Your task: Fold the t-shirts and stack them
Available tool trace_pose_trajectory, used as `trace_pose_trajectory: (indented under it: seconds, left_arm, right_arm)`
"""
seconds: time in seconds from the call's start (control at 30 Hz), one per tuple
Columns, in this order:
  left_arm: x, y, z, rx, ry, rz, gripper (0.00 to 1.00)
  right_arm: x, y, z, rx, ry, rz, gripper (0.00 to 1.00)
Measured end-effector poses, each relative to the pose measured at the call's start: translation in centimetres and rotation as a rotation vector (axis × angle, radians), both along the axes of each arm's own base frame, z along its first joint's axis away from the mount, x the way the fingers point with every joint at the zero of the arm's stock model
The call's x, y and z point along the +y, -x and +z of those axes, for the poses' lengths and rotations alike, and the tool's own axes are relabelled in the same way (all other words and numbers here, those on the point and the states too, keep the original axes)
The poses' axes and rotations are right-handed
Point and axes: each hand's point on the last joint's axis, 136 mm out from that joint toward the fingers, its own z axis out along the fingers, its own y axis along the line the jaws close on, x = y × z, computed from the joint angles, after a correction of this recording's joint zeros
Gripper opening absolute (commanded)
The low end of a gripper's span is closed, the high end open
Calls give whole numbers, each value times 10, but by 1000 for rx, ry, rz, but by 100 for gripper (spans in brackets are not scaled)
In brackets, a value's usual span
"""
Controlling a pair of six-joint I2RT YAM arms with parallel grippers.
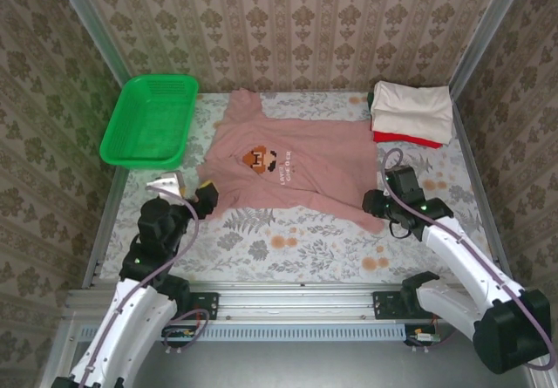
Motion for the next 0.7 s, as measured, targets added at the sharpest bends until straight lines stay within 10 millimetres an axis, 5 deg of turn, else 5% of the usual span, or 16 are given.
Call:
trace_pose_trajectory:
  seconds: [0.17, 0.33, 0.5, 0.57, 0.7]
  left_arm:
    - [-2, -37, -44, 275, -112, 54, 77]
    - [-3, -104, -73, 512, -219, 103, 68]
    - [10, -162, -106, 637, -246, 159, 55]
    - [13, -172, -122, 683, -253, 164, 54]
    - [9, -178, -146, 752, -267, 145, 48]
  right_arm:
    - [16, 1, 27, -60, 13, 41, 58]
    - [48, -20, 47, -127, 8, 113, 58]
    - [57, -41, -14, 26, 77, 110, 55]
    - [58, -42, -39, 91, 100, 106, 55]
    - [56, -40, -56, 126, 114, 97, 55]
